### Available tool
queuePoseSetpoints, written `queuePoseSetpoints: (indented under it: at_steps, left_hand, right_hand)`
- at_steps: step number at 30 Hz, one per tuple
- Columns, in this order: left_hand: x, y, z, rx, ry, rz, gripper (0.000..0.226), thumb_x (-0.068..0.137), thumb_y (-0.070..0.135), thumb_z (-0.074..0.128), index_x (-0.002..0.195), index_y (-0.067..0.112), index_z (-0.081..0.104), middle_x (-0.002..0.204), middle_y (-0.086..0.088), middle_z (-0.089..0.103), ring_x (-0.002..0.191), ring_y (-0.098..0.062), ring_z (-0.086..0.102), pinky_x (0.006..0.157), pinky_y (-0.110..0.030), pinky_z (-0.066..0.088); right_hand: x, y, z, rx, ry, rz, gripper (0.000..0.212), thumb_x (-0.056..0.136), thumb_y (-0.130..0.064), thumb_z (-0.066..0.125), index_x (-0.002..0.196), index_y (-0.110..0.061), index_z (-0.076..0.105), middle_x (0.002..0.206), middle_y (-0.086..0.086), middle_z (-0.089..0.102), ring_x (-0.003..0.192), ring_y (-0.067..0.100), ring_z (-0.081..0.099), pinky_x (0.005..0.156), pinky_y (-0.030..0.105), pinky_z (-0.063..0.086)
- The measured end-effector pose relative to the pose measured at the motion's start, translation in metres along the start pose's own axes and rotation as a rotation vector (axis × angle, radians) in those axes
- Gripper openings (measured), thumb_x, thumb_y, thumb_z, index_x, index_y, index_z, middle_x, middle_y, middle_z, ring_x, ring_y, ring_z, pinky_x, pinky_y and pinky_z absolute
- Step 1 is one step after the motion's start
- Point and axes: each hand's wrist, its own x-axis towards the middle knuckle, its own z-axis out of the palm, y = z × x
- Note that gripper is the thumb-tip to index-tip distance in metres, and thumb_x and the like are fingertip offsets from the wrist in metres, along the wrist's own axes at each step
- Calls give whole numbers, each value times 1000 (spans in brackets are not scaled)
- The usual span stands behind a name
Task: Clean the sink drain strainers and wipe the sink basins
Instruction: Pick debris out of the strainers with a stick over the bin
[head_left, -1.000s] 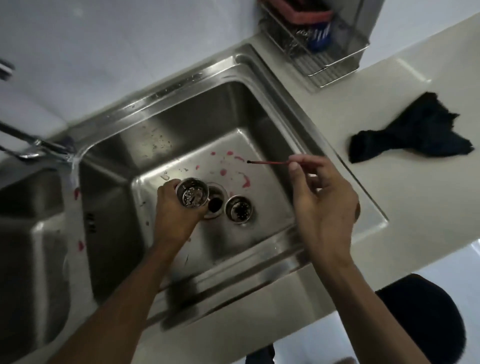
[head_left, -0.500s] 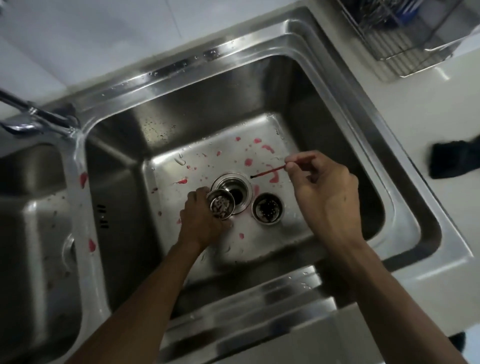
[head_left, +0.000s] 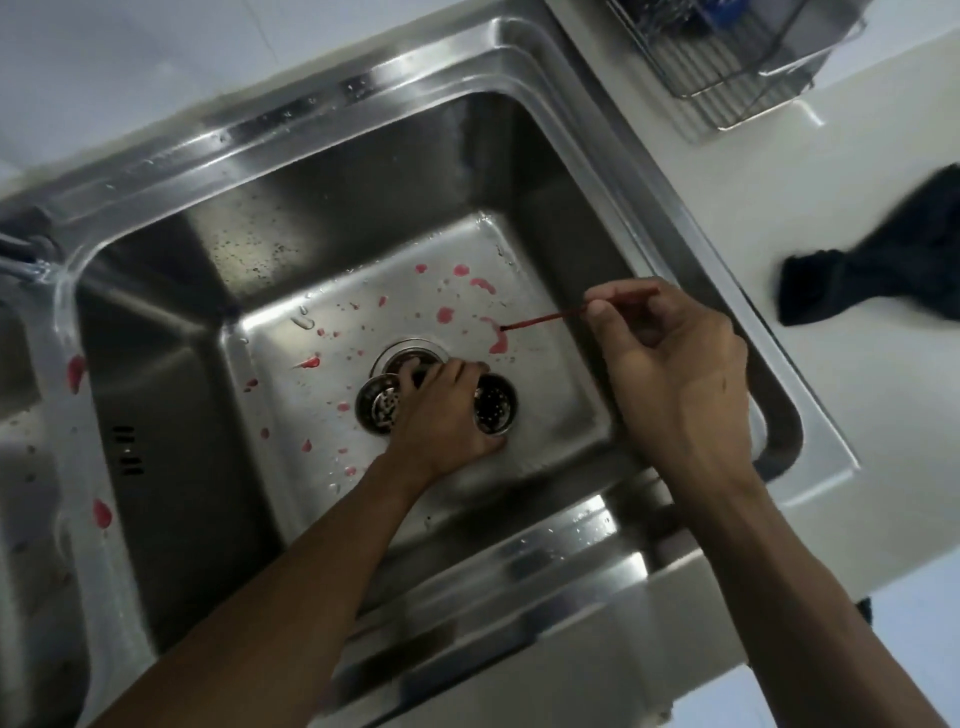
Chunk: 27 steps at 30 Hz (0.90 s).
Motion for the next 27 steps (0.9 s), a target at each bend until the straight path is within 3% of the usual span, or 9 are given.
queuePoseSetpoints:
  at_steps: [4, 8, 11, 13, 16, 21, 24, 27]
  left_hand:
    - [-4, 5, -17, -57, 73, -15, 85, 74, 56, 84, 145, 24, 51, 141, -1, 55, 133, -26, 52, 122, -54, 19]
    - [-11, 12, -52, -81, 96, -92, 99, 69, 68, 80, 152, 28, 44, 145, 1, 49, 138, -26, 45, 119, -45, 22]
    - [-24, 21, -77, -86, 169, -101, 90, 73, 53, 85, 150, 26, 48, 138, -1, 51, 132, -25, 50, 117, -47, 25]
    - [-31, 35, -94, -126, 263, -121, 84, 71, 53, 83, 144, 27, 52, 131, 2, 51, 126, -23, 53, 115, -45, 32]
    - [-38, 69, -121, -178, 318, -126, 86, 73, 49, 88, 147, 30, 47, 137, 1, 47, 127, -30, 52, 110, -53, 46]
    - [-42, 181, -146, -174, 379, 117, 92, 74, 40, 87, 153, 27, 43, 132, 5, 44, 120, -19, 49, 106, -50, 49]
    - [-36, 270, -135, -175, 351, 275, 94, 76, 39, 87, 156, 23, 40, 140, 1, 45, 127, -24, 50, 108, -54, 48]
    - [-34, 351, -102, -170, 333, 420, 96, 75, 42, 86, 156, 23, 39, 139, 3, 46, 121, -6, 40, 112, -46, 42]
  right_hand:
    - [-5, -3, -25, 70, 74, -11, 10, 97, -28, 67, 105, -29, 74, 93, -24, 71, 75, -18, 63, 58, -3, 42]
    - [-11, -10, -46, 167, 102, -15, 9, 97, -26, 68, 102, -28, 75, 93, -24, 71, 73, -19, 62, 59, -3, 42]
    - [-21, -15, -63, 229, 77, -21, 9, 97, -27, 68, 102, -29, 74, 93, -21, 73, 81, -15, 65, 63, 0, 46]
    - [-29, -16, -78, 277, 80, -41, 9, 97, -26, 68, 104, -27, 74, 95, -19, 73, 81, -11, 67, 63, 1, 46]
    - [-39, -14, -108, 326, 105, -46, 9, 98, -29, 67, 104, -30, 74, 93, -18, 73, 80, -6, 68, 65, 9, 51]
    - [-61, -7, -178, 388, 217, -44, 12, 98, -31, 66, 106, -30, 75, 96, -15, 75, 79, 5, 71, 75, 34, 62]
    - [-80, 8, -236, 379, 321, -55, 10, 97, -34, 66, 103, -36, 74, 97, -17, 76, 80, 5, 72, 77, 41, 63]
    - [-100, 41, -297, 376, 444, -12, 8, 96, -37, 66, 98, -40, 74, 96, -21, 75, 81, 4, 72, 77, 43, 62]
